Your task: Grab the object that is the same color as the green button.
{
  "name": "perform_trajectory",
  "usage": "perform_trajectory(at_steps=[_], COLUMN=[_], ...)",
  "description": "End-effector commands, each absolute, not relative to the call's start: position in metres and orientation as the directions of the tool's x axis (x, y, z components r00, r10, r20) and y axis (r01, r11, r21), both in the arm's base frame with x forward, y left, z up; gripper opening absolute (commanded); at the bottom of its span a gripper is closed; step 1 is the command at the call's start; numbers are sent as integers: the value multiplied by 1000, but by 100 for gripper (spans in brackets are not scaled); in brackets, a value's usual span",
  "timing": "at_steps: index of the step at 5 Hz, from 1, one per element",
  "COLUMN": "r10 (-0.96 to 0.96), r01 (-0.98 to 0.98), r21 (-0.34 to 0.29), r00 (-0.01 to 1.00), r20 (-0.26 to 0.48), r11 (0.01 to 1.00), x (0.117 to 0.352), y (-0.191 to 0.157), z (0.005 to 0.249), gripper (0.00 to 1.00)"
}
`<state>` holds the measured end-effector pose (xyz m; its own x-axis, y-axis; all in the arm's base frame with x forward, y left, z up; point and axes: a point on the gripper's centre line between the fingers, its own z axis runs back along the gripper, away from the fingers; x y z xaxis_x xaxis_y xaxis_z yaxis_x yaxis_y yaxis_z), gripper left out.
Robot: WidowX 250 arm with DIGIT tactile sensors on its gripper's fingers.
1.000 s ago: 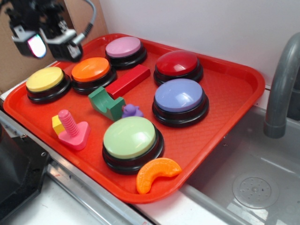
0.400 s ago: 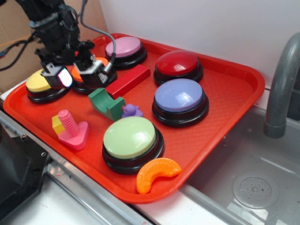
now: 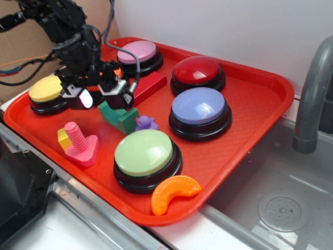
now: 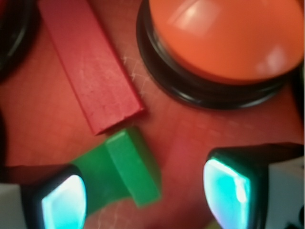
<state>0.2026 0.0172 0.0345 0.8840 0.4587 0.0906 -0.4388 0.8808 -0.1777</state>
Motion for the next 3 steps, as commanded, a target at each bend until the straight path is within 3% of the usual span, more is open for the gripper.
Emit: perform_trajectory(at_steps=[1,3], r10=[498,492], r01=[-470,-457], r21=[-206,-240], r00=[860,863], r20=[114,114], r11=[858,857], x=[206,204], y=[20,16], z=[25,36], gripper=[0,0])
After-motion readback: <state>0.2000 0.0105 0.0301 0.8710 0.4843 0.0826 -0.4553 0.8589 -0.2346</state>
